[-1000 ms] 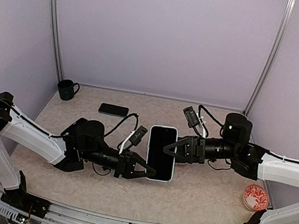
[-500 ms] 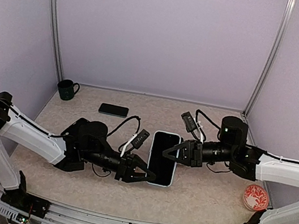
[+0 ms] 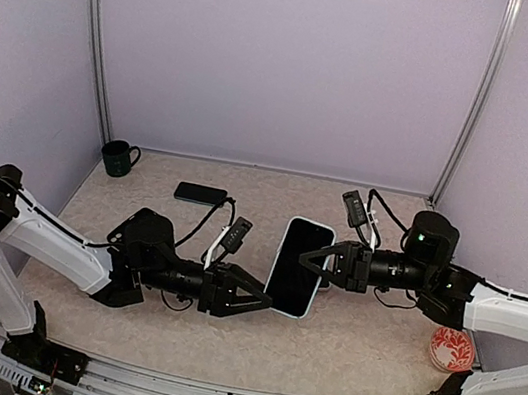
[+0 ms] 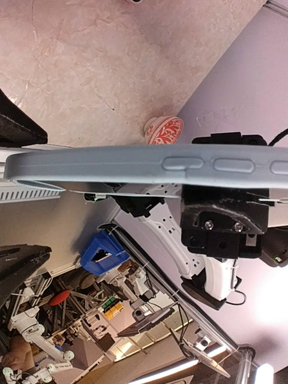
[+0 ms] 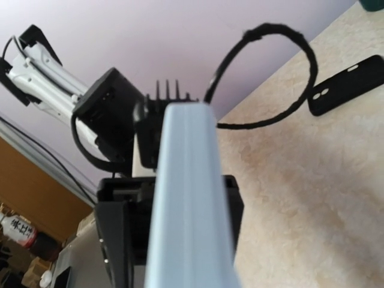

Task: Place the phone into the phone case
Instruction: Pass from the left arm to the right

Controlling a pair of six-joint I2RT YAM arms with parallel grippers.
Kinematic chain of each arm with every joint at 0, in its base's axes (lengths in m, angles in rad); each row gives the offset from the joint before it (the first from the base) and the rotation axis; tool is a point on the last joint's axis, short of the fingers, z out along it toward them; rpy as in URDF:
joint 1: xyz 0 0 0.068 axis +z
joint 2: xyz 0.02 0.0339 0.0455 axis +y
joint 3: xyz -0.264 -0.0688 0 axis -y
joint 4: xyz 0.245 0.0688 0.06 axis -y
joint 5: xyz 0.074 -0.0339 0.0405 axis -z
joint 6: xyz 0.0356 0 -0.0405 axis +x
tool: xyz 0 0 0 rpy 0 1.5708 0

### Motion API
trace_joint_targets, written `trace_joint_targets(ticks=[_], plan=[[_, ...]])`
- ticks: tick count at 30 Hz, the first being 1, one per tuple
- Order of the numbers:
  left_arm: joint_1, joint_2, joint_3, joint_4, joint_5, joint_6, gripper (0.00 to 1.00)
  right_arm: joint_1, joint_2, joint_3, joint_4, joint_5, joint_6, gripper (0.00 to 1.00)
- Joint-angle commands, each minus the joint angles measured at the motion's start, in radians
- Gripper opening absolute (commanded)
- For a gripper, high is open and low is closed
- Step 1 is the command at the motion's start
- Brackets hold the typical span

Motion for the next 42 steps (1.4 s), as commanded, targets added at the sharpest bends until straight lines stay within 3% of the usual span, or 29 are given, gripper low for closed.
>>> trace_joint_targets(ticks=[1,5,12,20,29,32,42], plan=[[0.006,0.020,0.003,0.090,-0.004,-0.030,0.51,-0.002,-0.036,0.002,0.084,0.036,0.001,0.00],[0.010,0.031,0.015,0.094,-0.006,-0.040,0.27,-0.002,-0.043,0.003,0.053,0.068,-0.022,0.00],[0.013,0.054,0.018,0.118,-0.006,-0.074,0.00,-0.001,-0.097,0.006,-0.026,0.196,-0.095,0.00],[0.033,0.080,-0.009,0.223,0.030,-0.150,0.00,0.000,-0.157,0.013,-0.116,0.316,-0.224,0.00],[0.047,0.166,0.001,0.433,0.112,-0.297,0.03,0.000,-0.195,-0.027,-0.081,0.314,-0.303,0.00],[0.047,0.173,-0.004,0.426,0.105,-0.290,0.16,0.000,-0.200,-0.025,-0.073,0.309,-0.284,0.00],[0.051,0.038,-0.040,0.161,-0.012,-0.108,0.88,-0.002,-0.148,0.046,-0.074,0.100,-0.158,0.00]])
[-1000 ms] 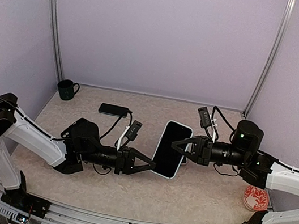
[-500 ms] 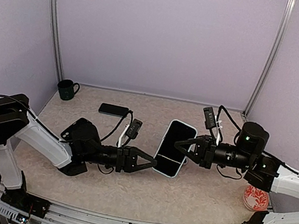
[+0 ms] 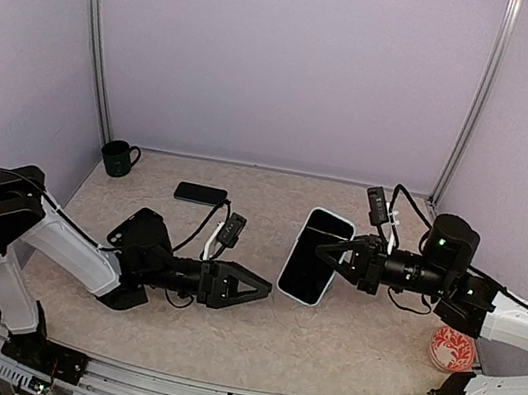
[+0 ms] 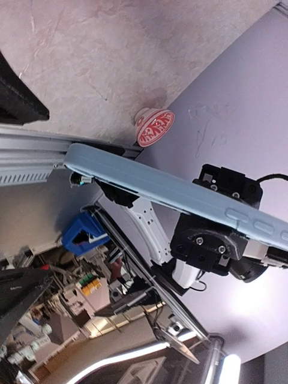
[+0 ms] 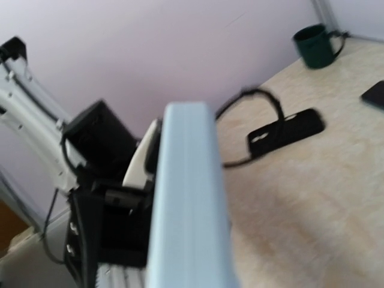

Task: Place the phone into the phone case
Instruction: Pass from the left arm to the right

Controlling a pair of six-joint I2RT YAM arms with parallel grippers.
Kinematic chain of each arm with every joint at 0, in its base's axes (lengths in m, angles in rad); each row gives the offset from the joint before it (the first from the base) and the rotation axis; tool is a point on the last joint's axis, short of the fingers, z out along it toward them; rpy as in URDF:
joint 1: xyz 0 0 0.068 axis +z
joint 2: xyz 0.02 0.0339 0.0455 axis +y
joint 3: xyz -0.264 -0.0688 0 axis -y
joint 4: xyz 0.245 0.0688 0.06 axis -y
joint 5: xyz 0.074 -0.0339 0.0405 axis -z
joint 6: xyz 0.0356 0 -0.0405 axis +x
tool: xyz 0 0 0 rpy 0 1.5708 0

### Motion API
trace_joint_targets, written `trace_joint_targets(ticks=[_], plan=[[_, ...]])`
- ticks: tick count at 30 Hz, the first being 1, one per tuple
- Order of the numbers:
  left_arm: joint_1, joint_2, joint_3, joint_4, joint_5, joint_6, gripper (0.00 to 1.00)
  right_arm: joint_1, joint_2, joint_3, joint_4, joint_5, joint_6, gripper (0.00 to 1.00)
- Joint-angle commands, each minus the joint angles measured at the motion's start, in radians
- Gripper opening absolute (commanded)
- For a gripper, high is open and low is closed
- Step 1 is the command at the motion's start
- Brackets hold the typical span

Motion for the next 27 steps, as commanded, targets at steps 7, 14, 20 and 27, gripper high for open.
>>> trace_joint_targets(ticks=[7,14,20,27], plan=[[0.001,-0.292,0.007,-0.549,-0.232,0.322,0.99,-0.003,0.055,0.111,-0.043,-0.193,-0.007,0.00],[-0.001,-0.464,0.086,-0.864,-0.355,0.550,0.99,0.000,0.147,0.160,-0.110,-0.400,-0.038,0.00],[-0.009,-0.471,0.178,-0.989,-0.276,0.633,0.99,0.033,0.198,0.202,-0.220,-0.435,-0.122,0.00],[-0.030,-0.410,0.264,-1.043,-0.191,0.676,0.99,0.069,0.233,0.211,-0.242,-0.436,-0.147,0.00]])
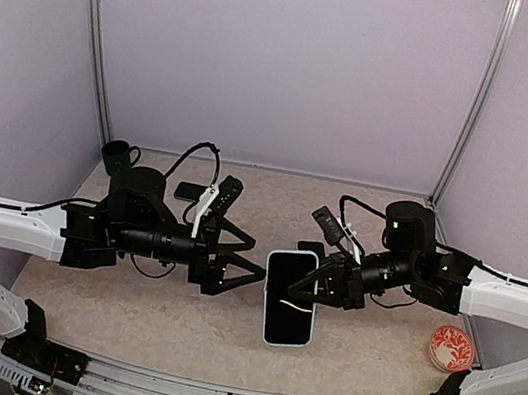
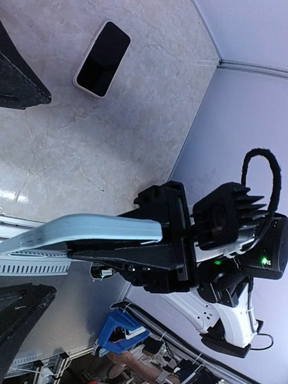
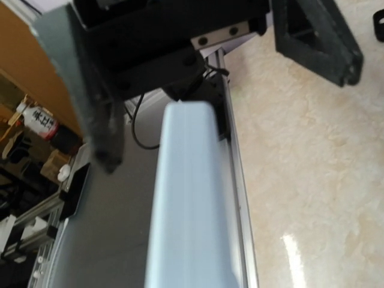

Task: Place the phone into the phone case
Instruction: Pass from the left arm to the right

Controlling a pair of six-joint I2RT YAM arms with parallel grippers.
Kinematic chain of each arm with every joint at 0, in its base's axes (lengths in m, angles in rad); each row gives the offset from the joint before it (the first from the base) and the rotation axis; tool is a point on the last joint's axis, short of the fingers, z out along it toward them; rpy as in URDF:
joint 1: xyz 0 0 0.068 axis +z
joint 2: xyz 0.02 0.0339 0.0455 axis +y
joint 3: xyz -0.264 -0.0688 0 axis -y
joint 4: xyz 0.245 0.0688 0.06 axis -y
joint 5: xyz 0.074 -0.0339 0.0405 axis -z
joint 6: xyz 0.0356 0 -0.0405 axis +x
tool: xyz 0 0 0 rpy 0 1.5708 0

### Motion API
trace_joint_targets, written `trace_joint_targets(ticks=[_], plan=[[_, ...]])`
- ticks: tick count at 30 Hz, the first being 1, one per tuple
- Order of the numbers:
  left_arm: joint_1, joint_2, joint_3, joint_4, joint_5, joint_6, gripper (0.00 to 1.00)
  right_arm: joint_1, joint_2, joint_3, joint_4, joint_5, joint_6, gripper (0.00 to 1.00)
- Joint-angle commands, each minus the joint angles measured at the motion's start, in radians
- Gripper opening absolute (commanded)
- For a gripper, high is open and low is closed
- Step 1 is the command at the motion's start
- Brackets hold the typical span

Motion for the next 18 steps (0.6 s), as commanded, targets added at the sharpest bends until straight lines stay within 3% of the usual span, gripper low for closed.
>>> trace_joint_targets(ticks=[1,4,8,12,18], plan=[[-0.014,0.054,0.077,-0.073,0.071,0.064,0.99,0.034,0.016,0.048,-0.002,-0.038,-0.044,0.00],[-0.014,0.088,0.108,-0.077,0.108,0.065,0.93,0.057,0.034,0.058,-0.029,-0.023,-0.060,0.00],[-0.019,0.130,0.153,-0.100,0.150,0.072,0.79,0.077,0.055,0.073,-0.059,-0.005,-0.087,0.00],[-0.022,0.154,0.166,-0.118,0.165,0.079,0.54,0.085,0.059,0.076,-0.075,0.003,-0.096,0.00],[-0.026,0.164,0.167,-0.119,0.190,0.079,0.27,0.088,0.072,0.084,-0.101,0.014,-0.111,0.00]])
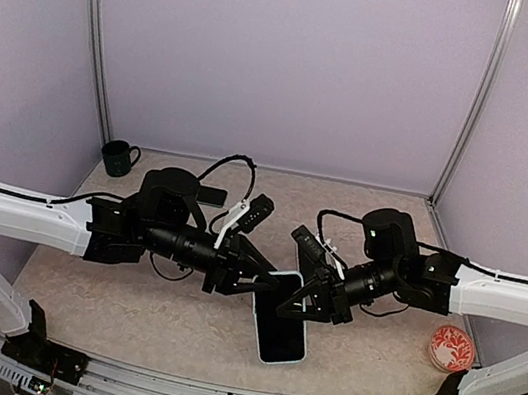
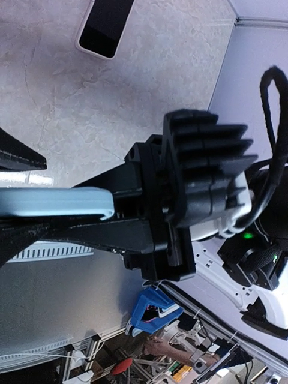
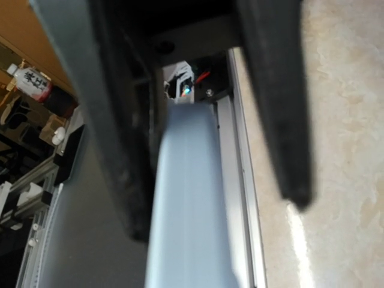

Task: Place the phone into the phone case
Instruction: Pass from the left arm to the right

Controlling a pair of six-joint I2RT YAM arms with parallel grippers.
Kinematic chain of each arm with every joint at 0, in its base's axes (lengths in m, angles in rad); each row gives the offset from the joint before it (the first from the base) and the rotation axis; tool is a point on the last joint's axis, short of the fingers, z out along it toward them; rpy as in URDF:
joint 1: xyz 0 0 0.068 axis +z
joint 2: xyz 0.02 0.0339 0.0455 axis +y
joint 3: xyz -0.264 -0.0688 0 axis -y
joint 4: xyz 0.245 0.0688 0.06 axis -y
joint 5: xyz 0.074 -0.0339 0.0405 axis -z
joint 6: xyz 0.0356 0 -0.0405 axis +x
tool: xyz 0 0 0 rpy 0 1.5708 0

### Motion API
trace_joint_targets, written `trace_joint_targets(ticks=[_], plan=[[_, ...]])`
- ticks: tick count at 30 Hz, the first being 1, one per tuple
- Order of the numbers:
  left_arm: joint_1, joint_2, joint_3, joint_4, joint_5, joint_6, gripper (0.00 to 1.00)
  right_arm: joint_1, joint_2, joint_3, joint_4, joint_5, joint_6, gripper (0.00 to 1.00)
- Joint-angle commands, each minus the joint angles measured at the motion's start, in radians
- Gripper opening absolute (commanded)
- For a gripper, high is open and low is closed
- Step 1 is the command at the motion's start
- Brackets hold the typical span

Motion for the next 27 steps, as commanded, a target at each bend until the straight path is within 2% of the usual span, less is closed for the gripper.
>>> trace_joint_targets(ticks=[1,3,7,12,14,16,19,22,27], plan=[[-0.006,0.016,0.027,-0.013,0.037,0.014,0.25,0.012,0.006,0.053,0.010,-0.011,-0.025,0.00],[-0.005,0.020,0.028,-0.013,0.052,0.013,0.22,0.012,0.009,0.054,0.007,-0.007,-0.027,0.00],[-0.007,0.027,0.026,-0.011,0.072,0.013,0.01,0.012,0.011,0.062,-0.006,0.020,-0.038,0.00],[-0.007,0.022,0.004,0.020,0.050,0.001,0.00,0.012,0.003,0.065,-0.013,0.058,-0.045,0.00],[-0.006,0.010,-0.019,0.050,0.027,-0.011,0.00,0.012,-0.007,0.066,-0.017,0.081,-0.047,0.16],[0.000,-0.009,-0.045,0.081,0.007,-0.022,0.00,0.010,-0.025,0.060,-0.019,0.110,-0.049,0.42],[0.013,-0.050,-0.097,0.138,-0.021,-0.047,0.00,0.000,-0.059,0.044,-0.007,0.128,-0.046,0.63],[0.033,-0.097,-0.157,0.207,-0.052,-0.081,0.00,-0.014,-0.089,0.028,0.000,0.149,-0.041,0.70],[0.060,-0.205,-0.264,0.327,-0.132,-0.147,0.00,-0.047,-0.117,-0.013,0.003,0.214,-0.024,0.74]])
